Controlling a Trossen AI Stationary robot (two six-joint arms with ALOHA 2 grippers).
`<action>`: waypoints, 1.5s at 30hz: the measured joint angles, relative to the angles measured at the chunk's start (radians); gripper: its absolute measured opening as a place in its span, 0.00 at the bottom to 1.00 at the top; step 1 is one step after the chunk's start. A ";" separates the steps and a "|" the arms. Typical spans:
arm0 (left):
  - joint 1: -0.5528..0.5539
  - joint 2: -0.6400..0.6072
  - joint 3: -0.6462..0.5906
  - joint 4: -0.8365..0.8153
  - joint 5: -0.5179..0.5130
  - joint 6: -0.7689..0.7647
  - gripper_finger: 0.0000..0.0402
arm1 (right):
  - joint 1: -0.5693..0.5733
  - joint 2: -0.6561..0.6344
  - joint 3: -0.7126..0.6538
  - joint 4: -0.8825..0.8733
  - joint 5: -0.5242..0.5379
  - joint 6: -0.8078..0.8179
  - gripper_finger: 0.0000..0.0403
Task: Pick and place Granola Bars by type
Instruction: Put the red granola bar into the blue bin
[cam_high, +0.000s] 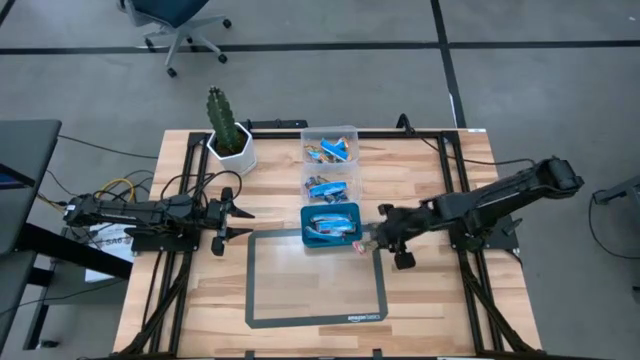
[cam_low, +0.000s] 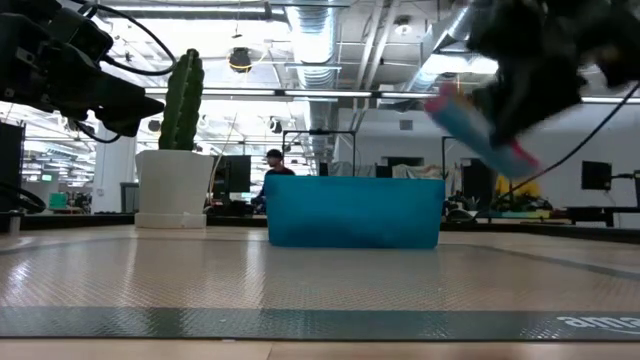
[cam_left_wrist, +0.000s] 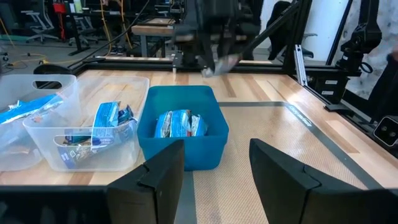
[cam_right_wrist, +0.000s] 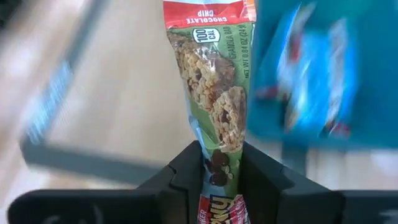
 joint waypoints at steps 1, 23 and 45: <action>0.000 0.000 0.000 0.000 0.000 -0.002 0.43 | -0.007 -0.030 0.000 0.019 -0.008 0.014 0.22; 0.000 0.000 0.000 0.000 0.000 0.005 0.43 | -0.194 -0.123 0.001 0.591 -0.031 0.229 0.22; 0.000 0.000 0.000 0.000 0.000 0.003 0.43 | -0.278 0.445 0.617 -0.166 -0.031 0.096 0.22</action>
